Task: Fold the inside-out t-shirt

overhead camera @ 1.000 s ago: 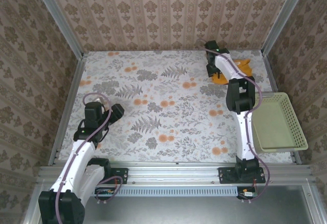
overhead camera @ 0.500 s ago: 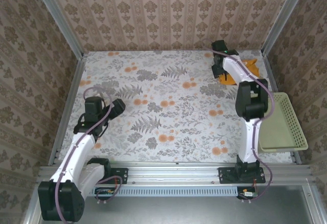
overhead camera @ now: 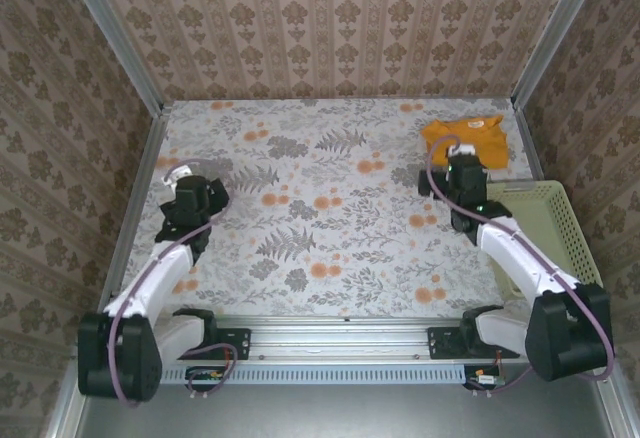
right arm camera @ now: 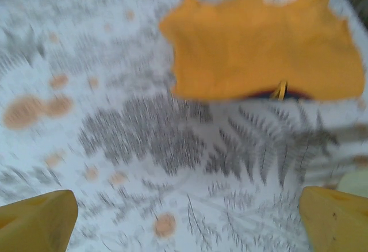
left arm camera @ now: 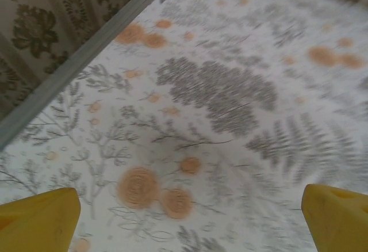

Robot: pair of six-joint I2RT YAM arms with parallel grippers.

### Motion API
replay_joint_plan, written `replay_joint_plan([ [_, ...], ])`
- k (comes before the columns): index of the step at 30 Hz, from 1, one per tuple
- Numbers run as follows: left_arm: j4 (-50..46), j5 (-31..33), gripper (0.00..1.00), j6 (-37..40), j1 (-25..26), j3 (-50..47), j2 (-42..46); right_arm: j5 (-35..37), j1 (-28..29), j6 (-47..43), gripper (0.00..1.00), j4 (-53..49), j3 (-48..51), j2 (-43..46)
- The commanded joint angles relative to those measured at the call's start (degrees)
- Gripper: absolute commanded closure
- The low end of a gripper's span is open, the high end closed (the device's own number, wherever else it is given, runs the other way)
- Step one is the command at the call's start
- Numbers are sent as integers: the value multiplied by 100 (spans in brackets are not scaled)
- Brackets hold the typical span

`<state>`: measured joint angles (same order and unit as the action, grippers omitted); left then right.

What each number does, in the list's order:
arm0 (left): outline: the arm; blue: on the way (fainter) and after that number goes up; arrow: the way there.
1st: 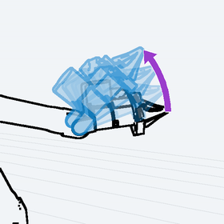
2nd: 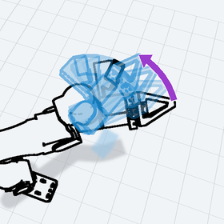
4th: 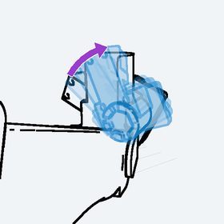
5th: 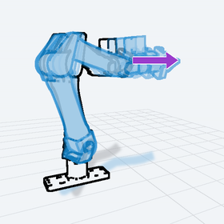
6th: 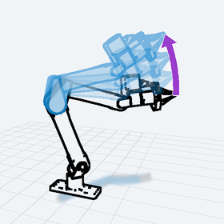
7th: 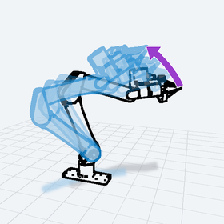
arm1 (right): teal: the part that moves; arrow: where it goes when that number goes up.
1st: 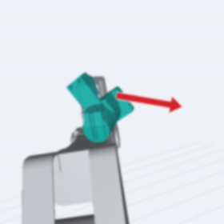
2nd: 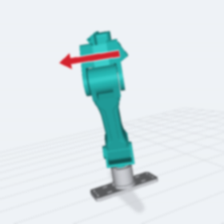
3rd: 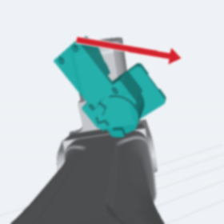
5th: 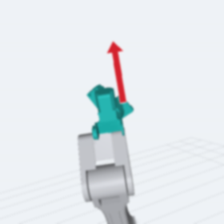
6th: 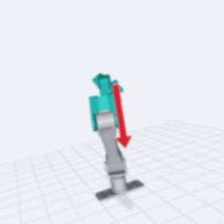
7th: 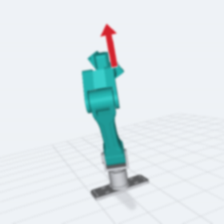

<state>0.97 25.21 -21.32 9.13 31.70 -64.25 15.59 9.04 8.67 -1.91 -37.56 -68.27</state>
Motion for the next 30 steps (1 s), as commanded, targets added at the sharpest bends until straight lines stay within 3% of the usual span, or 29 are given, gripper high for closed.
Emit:
replay_joint_plan([
  [1,924,918,0,1042,50,129,-533,18,-46,-388,0,1465,467,-175],
  [4,1906,610,0,1513,33,-234,-667,-79,-51,-562,0,2546,947,-454],
  [6,2759,-63,0,1923,-29,-667,-755,-103,-59,-710,0,3377,1232,-752],
  [12,3792,-1152,0,2192,-299,-971,-1220,-577,-281,-1106,0,4313,1359,-1102],
  [15,4091,-1236,0,2491,-337,-870,-1520,-1205,-572,-957,0,5050,1547,-1593],
  [19,5754,-1799,0,2574,-605,-1175,-2540,-1514,-694,-933,0,5142,1476,-1856],
  [20,5292,-1895,0,2472,-601,-1161,-2350,-1604,-766,-873,0,5169,1486,-1897],
  [24,4963,-1896,0,2449,-642,-915,-2409,-1664,-903,-702,0,5130,1424,-1962],
  [30,5092,-1695,0,2346,-689,-953,-2429,-1306,-824,-692,0,5092,1416,-1948],
])
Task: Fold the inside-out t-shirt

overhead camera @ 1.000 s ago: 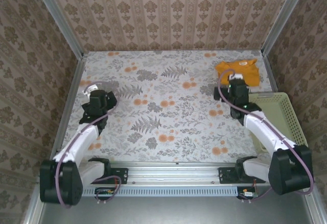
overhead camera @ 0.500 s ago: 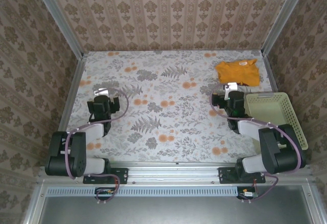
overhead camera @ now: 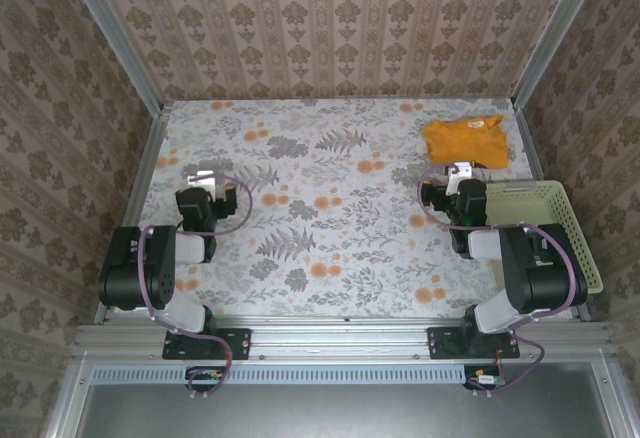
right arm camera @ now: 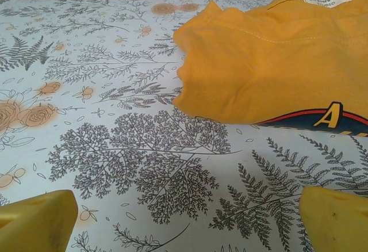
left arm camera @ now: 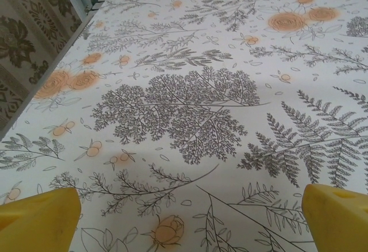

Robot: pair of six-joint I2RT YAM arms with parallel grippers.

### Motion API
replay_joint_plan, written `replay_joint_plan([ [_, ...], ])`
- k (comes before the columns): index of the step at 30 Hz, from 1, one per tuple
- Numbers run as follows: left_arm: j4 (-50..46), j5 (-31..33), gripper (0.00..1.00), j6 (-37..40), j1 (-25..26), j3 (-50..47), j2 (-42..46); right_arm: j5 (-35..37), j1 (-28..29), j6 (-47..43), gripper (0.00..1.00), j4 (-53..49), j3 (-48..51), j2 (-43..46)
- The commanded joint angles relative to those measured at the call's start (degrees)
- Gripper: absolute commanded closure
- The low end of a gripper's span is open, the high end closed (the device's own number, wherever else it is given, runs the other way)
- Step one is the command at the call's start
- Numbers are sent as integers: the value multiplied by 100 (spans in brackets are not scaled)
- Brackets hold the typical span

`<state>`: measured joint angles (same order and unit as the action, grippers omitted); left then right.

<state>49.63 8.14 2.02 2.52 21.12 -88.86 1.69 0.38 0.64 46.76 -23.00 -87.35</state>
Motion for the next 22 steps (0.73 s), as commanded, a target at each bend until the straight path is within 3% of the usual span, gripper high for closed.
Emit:
replay_joint_plan([
  [1,269,135,0,-14,-28,82,30,84,41,111,0,232,-29,-28],
  [3,372,352,0,-89,-7,32,32,103,50,96,0,230,-29,-28],
  [22,355,392,0,-75,12,41,33,77,43,111,0,193,-55,-48],
])
